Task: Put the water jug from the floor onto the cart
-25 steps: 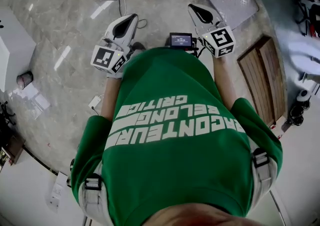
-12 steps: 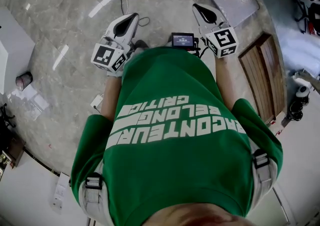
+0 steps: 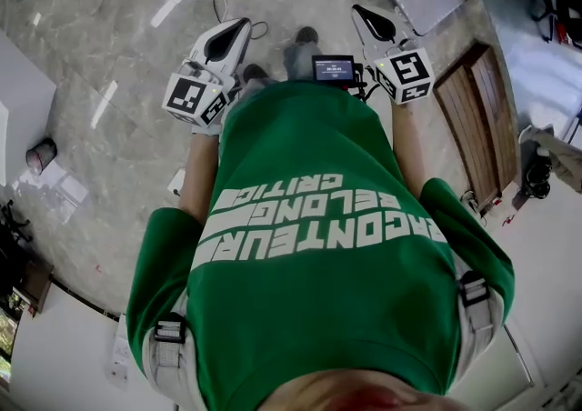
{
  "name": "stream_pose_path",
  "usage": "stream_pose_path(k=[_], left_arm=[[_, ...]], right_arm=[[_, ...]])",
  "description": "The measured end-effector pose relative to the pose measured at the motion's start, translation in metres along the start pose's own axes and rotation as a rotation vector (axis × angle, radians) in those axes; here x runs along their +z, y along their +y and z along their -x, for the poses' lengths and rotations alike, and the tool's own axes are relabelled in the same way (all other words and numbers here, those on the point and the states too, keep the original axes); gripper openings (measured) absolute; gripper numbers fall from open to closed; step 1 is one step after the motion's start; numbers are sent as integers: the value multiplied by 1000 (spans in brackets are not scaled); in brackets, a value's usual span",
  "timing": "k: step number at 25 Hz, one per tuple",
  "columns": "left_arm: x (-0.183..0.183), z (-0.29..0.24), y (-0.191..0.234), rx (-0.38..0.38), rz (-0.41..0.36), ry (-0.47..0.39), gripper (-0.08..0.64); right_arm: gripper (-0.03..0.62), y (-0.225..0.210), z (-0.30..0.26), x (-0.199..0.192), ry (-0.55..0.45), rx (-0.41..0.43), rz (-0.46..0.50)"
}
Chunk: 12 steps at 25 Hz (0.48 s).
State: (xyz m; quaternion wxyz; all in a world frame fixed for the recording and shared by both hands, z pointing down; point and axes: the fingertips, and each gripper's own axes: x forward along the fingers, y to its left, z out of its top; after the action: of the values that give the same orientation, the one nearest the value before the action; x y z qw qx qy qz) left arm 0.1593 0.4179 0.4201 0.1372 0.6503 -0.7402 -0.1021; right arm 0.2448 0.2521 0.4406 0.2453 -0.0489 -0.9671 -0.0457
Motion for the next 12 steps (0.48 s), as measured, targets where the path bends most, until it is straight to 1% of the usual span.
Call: stream_pose_path(k=[4, 8, 12], left_arm=[[0, -18, 10, 5, -1, 20, 15], [9, -45, 35, 33, -18, 31, 15], [17, -73, 55, 55, -10, 29, 15]], right_arm=[[-8, -19, -16, 4, -4, 15, -6], [-8, -53, -47, 21, -39, 35, 2], [-8, -85, -75, 36, -67, 66, 12]])
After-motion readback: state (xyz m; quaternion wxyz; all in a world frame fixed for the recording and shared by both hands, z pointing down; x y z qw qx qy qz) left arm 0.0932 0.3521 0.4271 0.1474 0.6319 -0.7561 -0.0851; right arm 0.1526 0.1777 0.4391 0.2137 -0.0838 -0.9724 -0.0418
